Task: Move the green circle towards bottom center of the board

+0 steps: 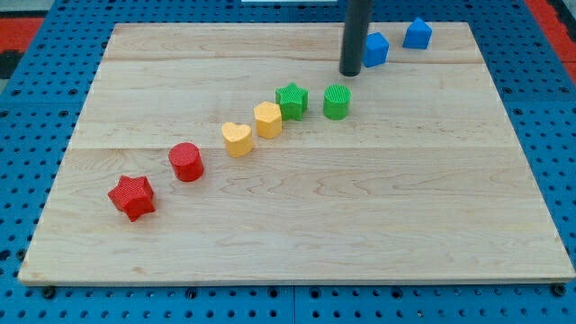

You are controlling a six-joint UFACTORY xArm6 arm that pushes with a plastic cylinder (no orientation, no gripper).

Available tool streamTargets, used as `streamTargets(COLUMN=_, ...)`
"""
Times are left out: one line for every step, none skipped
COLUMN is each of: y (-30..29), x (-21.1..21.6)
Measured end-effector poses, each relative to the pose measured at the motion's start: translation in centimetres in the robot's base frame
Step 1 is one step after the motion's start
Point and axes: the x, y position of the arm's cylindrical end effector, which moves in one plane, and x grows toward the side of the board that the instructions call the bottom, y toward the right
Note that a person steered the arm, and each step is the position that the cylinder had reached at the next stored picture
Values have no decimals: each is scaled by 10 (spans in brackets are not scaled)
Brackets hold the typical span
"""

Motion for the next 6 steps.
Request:
streamTargets(y=-10, x=37)
streamTargets(y=-10, x=71)
streamTargets(y=-10, x=104)
streamTargets(y=-12, x=142)
streamTargets(y=-12, x=179)
streamTargets(y=-15, x=207)
